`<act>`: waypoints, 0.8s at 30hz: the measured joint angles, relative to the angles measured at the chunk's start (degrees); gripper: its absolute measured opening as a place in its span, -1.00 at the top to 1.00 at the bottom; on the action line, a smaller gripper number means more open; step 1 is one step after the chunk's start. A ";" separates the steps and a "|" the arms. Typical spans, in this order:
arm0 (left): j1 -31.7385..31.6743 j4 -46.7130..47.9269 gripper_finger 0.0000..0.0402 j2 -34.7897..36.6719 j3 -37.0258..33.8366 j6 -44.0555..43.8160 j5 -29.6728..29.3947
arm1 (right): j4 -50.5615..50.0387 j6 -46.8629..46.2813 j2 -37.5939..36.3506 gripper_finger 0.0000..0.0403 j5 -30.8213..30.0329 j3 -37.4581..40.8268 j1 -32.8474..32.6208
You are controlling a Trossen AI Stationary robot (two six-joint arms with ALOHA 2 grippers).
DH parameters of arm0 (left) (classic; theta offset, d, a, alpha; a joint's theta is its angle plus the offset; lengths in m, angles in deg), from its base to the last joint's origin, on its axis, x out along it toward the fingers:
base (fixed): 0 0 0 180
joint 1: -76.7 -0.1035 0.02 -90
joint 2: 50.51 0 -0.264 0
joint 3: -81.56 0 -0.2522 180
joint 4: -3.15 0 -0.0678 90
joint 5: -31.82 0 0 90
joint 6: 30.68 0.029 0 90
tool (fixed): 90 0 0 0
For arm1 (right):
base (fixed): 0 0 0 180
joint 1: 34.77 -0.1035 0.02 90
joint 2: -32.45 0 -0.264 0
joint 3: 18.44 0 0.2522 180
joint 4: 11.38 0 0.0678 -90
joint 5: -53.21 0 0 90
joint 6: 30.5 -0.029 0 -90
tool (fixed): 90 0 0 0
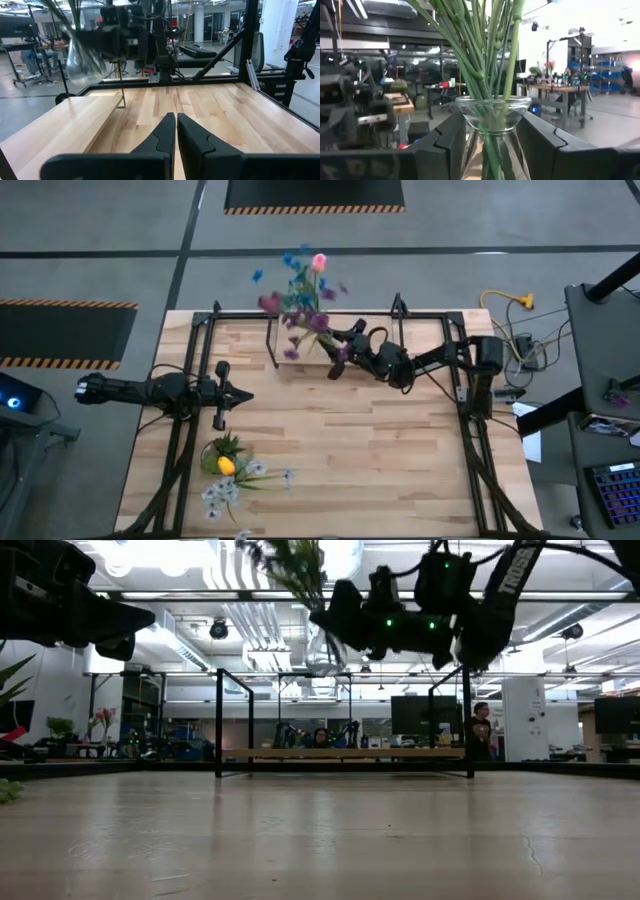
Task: Pick and place flowers into a vace then onto a shelf
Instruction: Put the right transparent vase on the shelf
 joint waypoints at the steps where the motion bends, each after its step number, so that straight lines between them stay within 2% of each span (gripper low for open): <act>1: 0.02 0.06 1.00 0.00 0.00 0.00 0.00 | 0.45 -0.11 0.69 0.29 -0.54 0.21 -0.04; 5: 0.00 0.08 1.00 0.02 0.00 0.00 -0.01 | 3.19 -0.17 2.95 0.29 -4.30 1.67 -0.05; 10: 0.01 0.09 1.00 0.02 0.00 0.00 0.00 | 3.99 -3.72 4.96 0.29 -5.95 4.41 0.03; 13: 0.00 0.10 1.00 0.02 0.00 0.00 0.00 | 7.79 -3.95 5.97 0.29 -5.95 7.82 0.03; 24: 0.00 0.10 1.00 0.04 0.00 0.20 -0.01 | 9.73 -3.58 3.96 0.29 -8.55 16.16 -0.75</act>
